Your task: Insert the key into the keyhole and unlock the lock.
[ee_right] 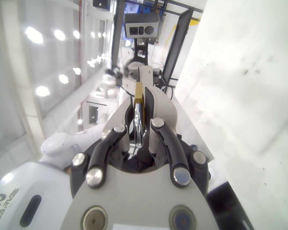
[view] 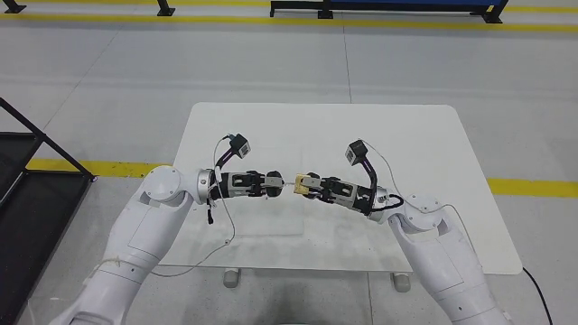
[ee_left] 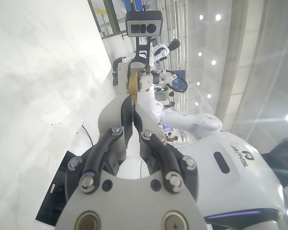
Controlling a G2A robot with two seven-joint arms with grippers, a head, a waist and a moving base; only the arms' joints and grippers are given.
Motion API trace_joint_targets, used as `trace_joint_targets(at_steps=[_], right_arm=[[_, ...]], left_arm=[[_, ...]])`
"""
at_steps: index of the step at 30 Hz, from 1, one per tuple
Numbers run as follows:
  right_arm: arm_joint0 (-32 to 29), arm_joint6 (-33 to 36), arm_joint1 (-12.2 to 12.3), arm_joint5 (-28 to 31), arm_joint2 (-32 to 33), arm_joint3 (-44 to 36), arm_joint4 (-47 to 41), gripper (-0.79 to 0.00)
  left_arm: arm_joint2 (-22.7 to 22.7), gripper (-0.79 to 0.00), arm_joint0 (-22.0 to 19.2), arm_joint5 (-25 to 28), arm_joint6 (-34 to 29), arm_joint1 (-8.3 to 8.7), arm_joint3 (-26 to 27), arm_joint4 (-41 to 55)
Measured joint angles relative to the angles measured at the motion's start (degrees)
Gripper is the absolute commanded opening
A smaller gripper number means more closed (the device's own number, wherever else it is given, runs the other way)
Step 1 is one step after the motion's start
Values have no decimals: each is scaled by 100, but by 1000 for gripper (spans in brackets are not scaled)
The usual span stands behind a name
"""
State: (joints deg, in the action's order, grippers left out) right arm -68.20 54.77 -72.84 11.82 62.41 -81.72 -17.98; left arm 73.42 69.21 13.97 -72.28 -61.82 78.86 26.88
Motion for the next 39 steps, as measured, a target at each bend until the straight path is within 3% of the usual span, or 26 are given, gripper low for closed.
trace_joint_targets(at_steps=[20, 30, 39], right_arm=[[0, 0, 0, 0, 0, 0, 0, -785], [0, 0, 0, 0, 0, 0, 0, -785], [0, 0, 0, 0, 0, 0, 0, -785]], left_arm=[[-108, -785, -67, 45, 31, 29, -68, 32], [430, -785, 75, -12, -324, 193, -5, -58], [463, -785, 84, -119, -397, 209, 10, -41]])
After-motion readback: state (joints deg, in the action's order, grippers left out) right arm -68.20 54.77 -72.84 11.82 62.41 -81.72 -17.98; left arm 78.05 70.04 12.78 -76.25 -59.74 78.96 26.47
